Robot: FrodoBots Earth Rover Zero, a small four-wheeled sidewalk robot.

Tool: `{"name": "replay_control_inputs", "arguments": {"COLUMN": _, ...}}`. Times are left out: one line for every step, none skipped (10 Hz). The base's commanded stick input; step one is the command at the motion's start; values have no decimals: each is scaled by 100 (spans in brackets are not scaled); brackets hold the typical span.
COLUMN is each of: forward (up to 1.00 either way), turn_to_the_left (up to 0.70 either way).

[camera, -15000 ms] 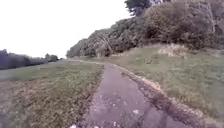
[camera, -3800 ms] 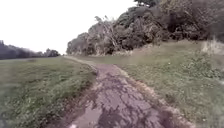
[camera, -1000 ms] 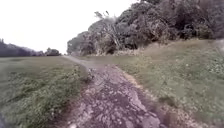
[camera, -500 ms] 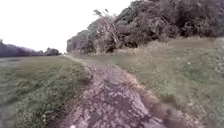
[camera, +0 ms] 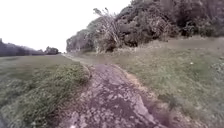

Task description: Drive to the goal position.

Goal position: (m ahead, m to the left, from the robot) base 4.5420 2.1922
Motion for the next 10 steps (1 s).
{"name": "replay_control_inputs", "arguments": {"forward": 62, "turn_to_the_left": 0}}
{"name": "replay_control_inputs", "arguments": {"forward": 70, "turn_to_the_left": 0}}
{"name": "replay_control_inputs", "arguments": {"forward": 70, "turn_to_the_left": 0}}
{"name": "replay_control_inputs", "arguments": {"forward": 70, "turn_to_the_left": 0}}
{"name": "replay_control_inputs", "arguments": {"forward": 70, "turn_to_the_left": 0}}
{"name": "replay_control_inputs", "arguments": {"forward": 70, "turn_to_the_left": 0}}
{"name": "replay_control_inputs", "arguments": {"forward": 70, "turn_to_the_left": 0}}
{"name": "replay_control_inputs", "arguments": {"forward": 70, "turn_to_the_left": 0}}
{"name": "replay_control_inputs", "arguments": {"forward": 70, "turn_to_the_left": 0}}
{"name": "replay_control_inputs", "arguments": {"forward": 70, "turn_to_the_left": 0}}
